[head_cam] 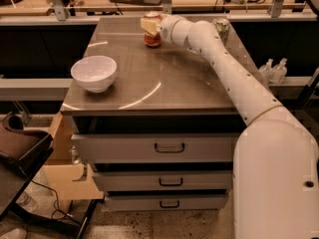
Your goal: Pick coke can
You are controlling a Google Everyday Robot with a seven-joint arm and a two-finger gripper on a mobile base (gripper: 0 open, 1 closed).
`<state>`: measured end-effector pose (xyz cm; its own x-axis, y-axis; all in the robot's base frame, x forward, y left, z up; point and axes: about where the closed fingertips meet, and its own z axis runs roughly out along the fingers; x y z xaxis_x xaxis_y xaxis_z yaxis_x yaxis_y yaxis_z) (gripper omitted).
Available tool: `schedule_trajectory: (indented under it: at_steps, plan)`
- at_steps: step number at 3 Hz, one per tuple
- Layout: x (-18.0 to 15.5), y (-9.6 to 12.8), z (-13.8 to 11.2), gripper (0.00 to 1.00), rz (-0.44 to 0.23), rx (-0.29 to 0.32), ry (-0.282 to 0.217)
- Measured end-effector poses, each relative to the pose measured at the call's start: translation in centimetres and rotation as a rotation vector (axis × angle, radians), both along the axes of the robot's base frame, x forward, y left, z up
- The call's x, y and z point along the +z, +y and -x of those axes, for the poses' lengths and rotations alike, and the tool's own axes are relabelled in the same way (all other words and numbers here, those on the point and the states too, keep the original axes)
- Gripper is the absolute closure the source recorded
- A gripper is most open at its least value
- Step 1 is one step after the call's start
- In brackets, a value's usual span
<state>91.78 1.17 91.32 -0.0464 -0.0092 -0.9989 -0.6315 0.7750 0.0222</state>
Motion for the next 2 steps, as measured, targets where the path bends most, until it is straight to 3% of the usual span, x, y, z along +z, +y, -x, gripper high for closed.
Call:
schedule_trajectory:
  at_steps: [2]
  plan:
    - [5.9,-3.4,4.2,1.0,0.093,-0.007,-0.01]
